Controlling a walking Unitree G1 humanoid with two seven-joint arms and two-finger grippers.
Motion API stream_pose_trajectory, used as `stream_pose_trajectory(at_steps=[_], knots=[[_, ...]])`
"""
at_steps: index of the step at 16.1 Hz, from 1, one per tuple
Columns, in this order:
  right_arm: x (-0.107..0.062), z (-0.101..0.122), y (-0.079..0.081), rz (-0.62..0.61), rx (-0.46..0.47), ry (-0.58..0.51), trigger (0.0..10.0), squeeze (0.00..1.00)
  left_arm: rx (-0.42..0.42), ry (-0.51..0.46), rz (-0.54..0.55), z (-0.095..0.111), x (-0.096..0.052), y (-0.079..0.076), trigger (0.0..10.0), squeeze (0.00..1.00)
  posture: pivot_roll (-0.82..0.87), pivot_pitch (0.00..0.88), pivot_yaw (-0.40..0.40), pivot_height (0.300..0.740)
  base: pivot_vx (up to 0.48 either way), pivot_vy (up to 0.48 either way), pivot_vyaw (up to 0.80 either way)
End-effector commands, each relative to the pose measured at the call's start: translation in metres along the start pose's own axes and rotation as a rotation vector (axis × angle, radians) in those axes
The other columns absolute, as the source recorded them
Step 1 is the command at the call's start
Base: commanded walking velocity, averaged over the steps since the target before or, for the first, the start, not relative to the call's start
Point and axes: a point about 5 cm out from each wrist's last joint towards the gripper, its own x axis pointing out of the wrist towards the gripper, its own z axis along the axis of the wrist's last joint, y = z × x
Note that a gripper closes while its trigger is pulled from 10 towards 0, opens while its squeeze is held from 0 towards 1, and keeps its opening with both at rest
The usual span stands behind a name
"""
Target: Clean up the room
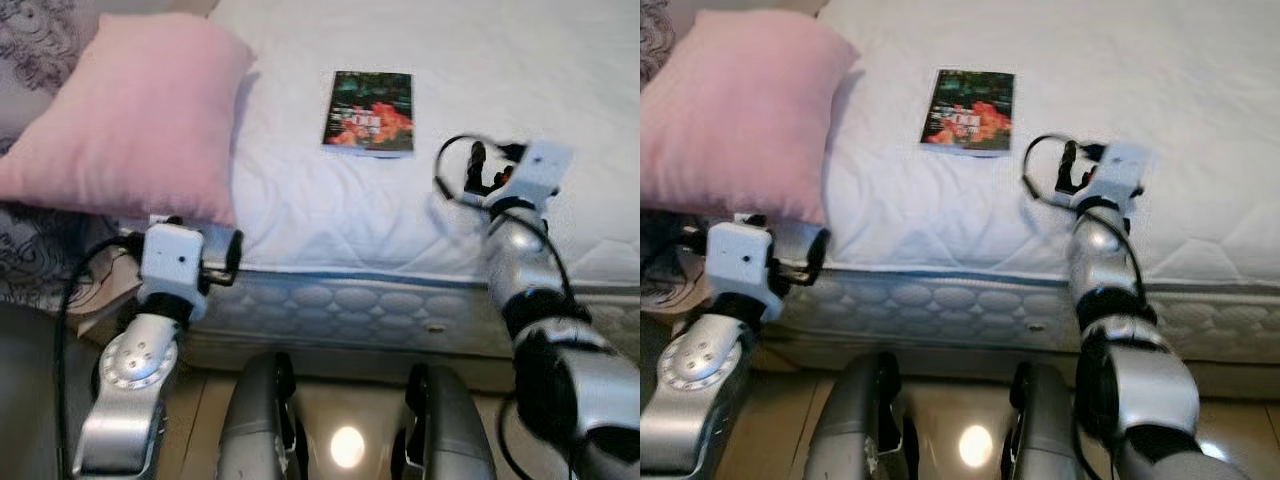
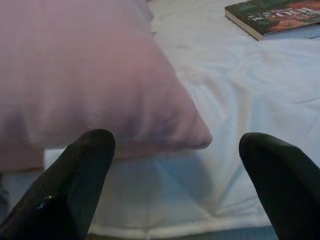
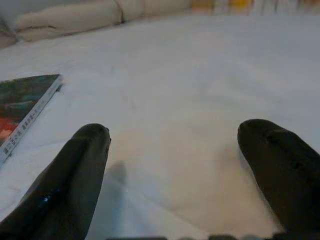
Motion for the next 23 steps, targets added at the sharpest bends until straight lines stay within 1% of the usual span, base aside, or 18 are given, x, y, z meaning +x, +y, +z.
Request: stream_pose_trajectory(at_steps=[1,2,4,5,6,7,9,10,11,12,13,15,16,18,19,21,22,23], knots=[[-0.005,0.004,0.001,-0.029,-0.062,-0.075,10.0,0.00,0.003,0.009,-0.021,-0.002,0.003,-0.005,10.0,0.00,0.24,0.164,0.076,0.583,0.000,0.000,0.00],[-0.019,0.001,0.000,-0.062,-0.132,-0.155,10.0,0.00,-0.021,-0.003,-0.058,-0.002,0.011,-0.016,10.0,0.00,0.17,0.137,0.071,0.583,0.000,0.000,0.00],[-0.055,-0.007,0.004,-0.063,-0.191,-0.232,10.0,0.00,-0.079,-0.017,-0.127,0.003,0.028,-0.035,10.0,0.00,0.08,0.114,0.080,0.583,0.000,0.000,0.00],[-0.072,-0.009,0.008,-0.048,-0.208,-0.257,10.0,0.00,-0.135,-0.010,-0.156,0.006,0.038,-0.044,10.0,0.00,0.03,0.101,0.092,0.583,0.000,0.000,0.00],[-0.087,-0.010,0.011,-0.035,-0.223,-0.275,10.0,0.00,-0.198,-0.005,-0.181,0.011,0.049,-0.051,10.0,0.00,0.00,0.095,0.105,0.583,0.000,0.000,0.00],[-0.094,-0.012,0.013,-0.025,-0.225,-0.275,10.0,0.00,-0.215,-0.005,-0.199,0.013,0.055,-0.054,10.0,0.00,-0.01,0.092,0.109,0.583,0.000,0.000,0.00],[-0.119,-0.018,0.015,-0.038,-0.246,-0.244,10.0,0.00,-0.288,-0.015,-0.247,0.027,0.079,-0.066,10.0,0.00,-0.07,0.082,0.137,0.583,0.000,0.000,0.00],[-0.126,-0.017,0.015,-0.052,-0.258,-0.238,10.0,0.00,-0.322,-0.023,-0.281,0.035,0.089,-0.075,10.0,0.00,-0.11,0.080,0.154,0.583,0.000,0.000,0.00],[-0.127,-0.016,0.014,-0.056,-0.262,-0.235,10.0,0.00,-0.311,-0.030,-0.290,0.037,0.090,-0.076,10.0,0.00,-0.12,0.077,0.158,0.583,0.000,0.000,0.00],[-0.129,-0.014,0.013,-0.060,-0.270,-0.228,10.0,0.00,-0.229,-0.017,-0.291,0.036,0.093,-0.078,10.0,0.00,-0.13,0.074,0.162,0.583,0.000,0.000,0.00],[-0.128,-0.013,0.011,-0.062,-0.276,-0.228,10.0,0.00,-0.218,-0.005,-0.282,0.030,0.092,-0.077,10.0,0.00,-0.13,0.065,0.160,0.583,0.000,0.000,0.00],[-0.128,-0.012,0.009,-0.065,-0.284,-0.227,10.0,0.00,-0.237,0.003,-0.285,0.027,0.094,-0.080,10.0,0.00,-0.13,0.063,0.158,0.583,0.000,0.000,0.00],[-0.128,-0.011,0.009,-0.069,-0.289,-0.219,10.0,0.00,-0.249,-0.006,-0.288,0.030,0.100,-0.086,10.0,0.00,-0.12,0.069,0.154,0.583,0.000,0.000,0.00],[-0.134,-0.009,0.013,-0.061,-0.285,-0.220,10.0,0.00,-0.278,0.020,-0.240,0.027,0.118,-0.083,10.0,0.00,-0.14,0.089,0.162,0.583,0.000,0.000,0.00],[-0.142,-0.007,0.013,-0.054,-0.283,-0.221,10.0,0.00,-0.294,0.057,-0.203,0.024,0.129,-0.079,10.0,0.00,-0.15,0.111,0.167,0.583,0.000,0.000,0.00],[-0.154,-0.005,0.012,-0.030,-0.270,-0.213,10.0,0.00,-0.335,0.107,-0.151,0.019,0.138,-0.074,10.0,0.00,-0.19,0.159,0.174,0.583,0.000,0.000,0.00],[-0.168,-0.004,0.012,0.000,-0.267,-0.198,10.0,0.00,-0.390,0.154,-0.093,0.015,0.146,-0.067,10.0,0.00,-0.23,0.194,0.170,0.583,0.000,0.000,0.00],[-0.177,-0.003,0.011,0.016,-0.272,-0.188,10.0,0.00,-0.426,0.177,-0.067,0.014,0.149,-0.065,10.0,0.00,-0.26,0.219,0.165,0.583,0.000,0.000,0.00]])
